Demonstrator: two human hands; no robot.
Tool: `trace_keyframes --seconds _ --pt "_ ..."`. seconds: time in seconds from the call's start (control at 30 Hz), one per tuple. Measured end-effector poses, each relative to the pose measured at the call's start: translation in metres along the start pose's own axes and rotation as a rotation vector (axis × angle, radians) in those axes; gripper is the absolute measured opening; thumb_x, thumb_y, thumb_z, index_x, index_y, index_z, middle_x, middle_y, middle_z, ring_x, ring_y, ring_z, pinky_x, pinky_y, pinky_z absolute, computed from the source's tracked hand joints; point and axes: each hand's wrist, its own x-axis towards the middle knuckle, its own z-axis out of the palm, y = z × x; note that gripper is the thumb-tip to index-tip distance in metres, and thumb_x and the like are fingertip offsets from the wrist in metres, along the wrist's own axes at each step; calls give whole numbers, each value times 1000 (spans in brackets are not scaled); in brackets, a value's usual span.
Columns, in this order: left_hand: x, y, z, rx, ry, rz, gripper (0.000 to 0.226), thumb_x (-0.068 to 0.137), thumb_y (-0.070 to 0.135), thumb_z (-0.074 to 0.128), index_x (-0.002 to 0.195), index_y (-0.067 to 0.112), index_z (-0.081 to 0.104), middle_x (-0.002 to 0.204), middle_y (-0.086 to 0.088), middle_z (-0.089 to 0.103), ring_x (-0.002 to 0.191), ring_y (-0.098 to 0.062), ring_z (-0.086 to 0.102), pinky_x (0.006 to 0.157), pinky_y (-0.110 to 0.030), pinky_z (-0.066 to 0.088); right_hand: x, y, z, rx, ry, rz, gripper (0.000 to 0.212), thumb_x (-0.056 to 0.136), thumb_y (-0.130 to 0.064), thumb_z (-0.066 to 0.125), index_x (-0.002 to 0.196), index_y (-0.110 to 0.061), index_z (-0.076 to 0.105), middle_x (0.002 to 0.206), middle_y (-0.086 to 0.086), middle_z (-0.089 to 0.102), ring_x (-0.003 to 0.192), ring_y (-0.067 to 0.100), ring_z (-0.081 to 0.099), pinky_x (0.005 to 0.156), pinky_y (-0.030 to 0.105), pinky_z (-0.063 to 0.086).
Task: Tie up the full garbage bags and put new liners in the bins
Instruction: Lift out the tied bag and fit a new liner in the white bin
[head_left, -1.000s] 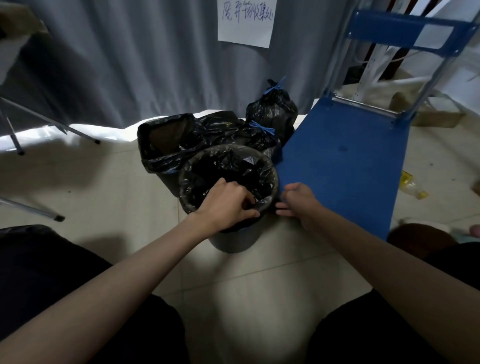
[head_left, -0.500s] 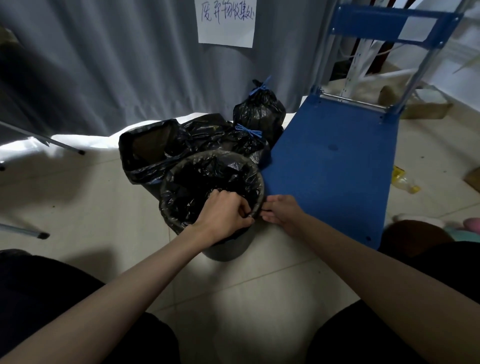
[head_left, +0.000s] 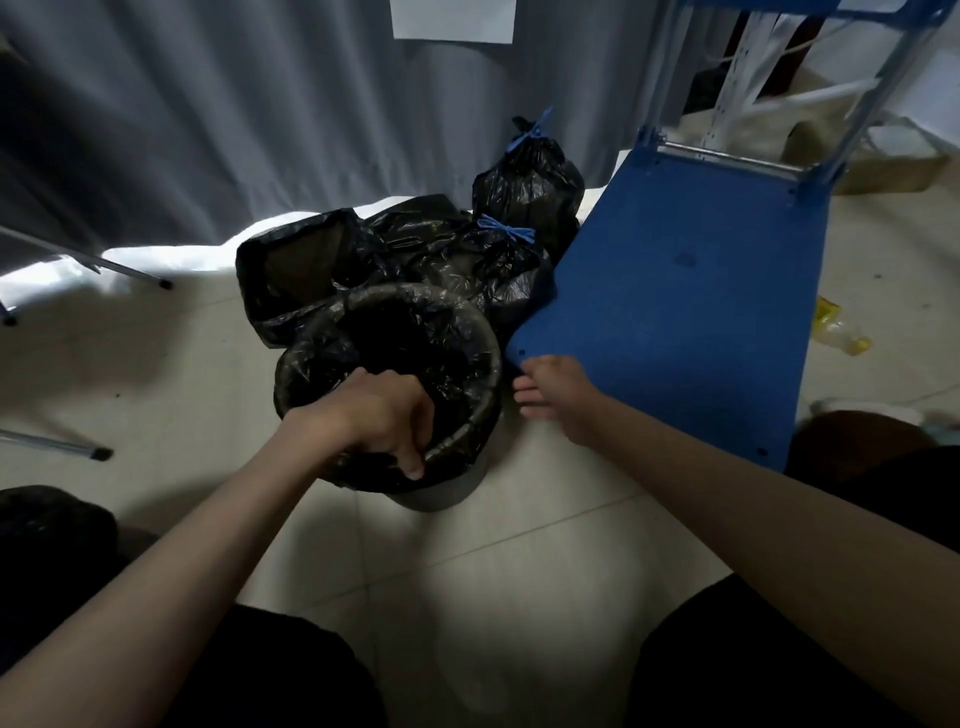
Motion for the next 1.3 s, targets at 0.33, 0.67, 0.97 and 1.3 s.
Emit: trace_keyframes --seconds 0.33,0.67,0.97,1.3 --pt "28 33 14 -298 507 64 36 79 47 73 108 27 67 88 9 72 90 -15 68 85 -36 51 3 -4 11 -49 -104 -72 20 100 -10 51 119 -11 60 87 0 61 79 11 58 78 28 53" --pt "35 32 14 -475 435 -31 25 68 34 82 89 26 71 71 14 70 80 -6 68 85 -33 54 11 -3 14 -135 -24 -147 19 91 -5 64 111 -6 62 86 11 67 65 11 61 58 16 52" --pt "34 28 15 -514 351 -27 21 66 31 85 78 25 69 67 13 69 70 -2 66 79 -29 55 21 13 7 -246 -16 -11 6 94 -10 59 88 -9 60 80 12 65 67 18 63 61 26 56" --pt "24 16 12 -347 368 48 40 62 60 79 75 25 64 62 11 62 64 -5 60 68 -29 48 13 -2 16 -96 -164 -72 21 96 -8 61 116 -5 61 105 11 69 99 21 66 78 25 56"
